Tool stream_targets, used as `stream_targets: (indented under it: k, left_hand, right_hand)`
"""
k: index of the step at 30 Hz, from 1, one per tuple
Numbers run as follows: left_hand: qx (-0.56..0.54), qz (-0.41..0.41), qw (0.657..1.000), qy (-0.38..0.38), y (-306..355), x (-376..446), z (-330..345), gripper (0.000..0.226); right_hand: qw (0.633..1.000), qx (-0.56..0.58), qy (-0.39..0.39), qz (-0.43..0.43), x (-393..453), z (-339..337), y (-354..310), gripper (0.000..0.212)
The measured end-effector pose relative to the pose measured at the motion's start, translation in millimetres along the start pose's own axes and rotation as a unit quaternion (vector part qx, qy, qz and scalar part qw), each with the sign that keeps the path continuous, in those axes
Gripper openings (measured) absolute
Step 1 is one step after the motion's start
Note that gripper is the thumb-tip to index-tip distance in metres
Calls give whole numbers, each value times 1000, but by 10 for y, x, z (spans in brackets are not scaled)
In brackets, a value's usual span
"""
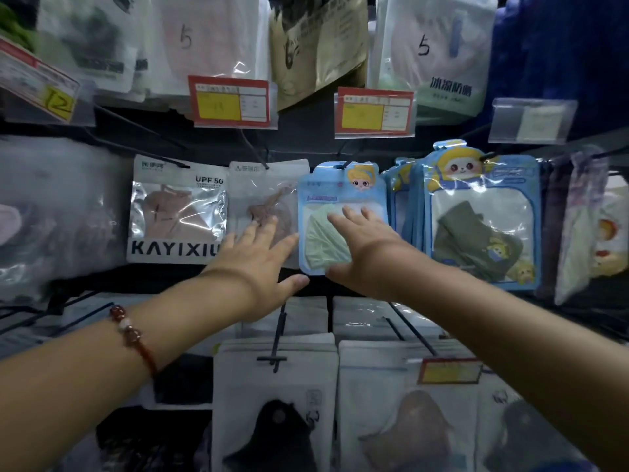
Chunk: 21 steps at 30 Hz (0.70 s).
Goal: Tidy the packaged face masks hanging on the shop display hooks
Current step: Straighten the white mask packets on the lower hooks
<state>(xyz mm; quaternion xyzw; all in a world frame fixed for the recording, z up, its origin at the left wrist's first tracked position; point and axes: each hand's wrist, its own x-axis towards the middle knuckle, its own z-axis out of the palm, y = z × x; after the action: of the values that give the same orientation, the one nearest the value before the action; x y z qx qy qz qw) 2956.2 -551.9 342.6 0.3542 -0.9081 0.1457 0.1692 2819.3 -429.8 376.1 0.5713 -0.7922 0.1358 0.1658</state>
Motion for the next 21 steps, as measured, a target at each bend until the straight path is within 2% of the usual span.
stream_targets:
  k: [6,13,16,21]
  left_hand:
    - [0,-8,999,-41,-230,-319,-196,79]
    - [-62,36,997,-23,-413,-683,-138,80]
    - [-65,56,996,-27,-275,-726,-117,80]
    - [-48,105,993,12,253,-617,-311,79]
  right_hand:
    - [999,-20,-40,1,-288,-189,-225,83]
    - [999,2,-30,21,-701,-246,-333,78]
    - [999,20,-8,24,-835,-202,-243,75]
    - [1000,18,-1,15,-1074,-273,74,77]
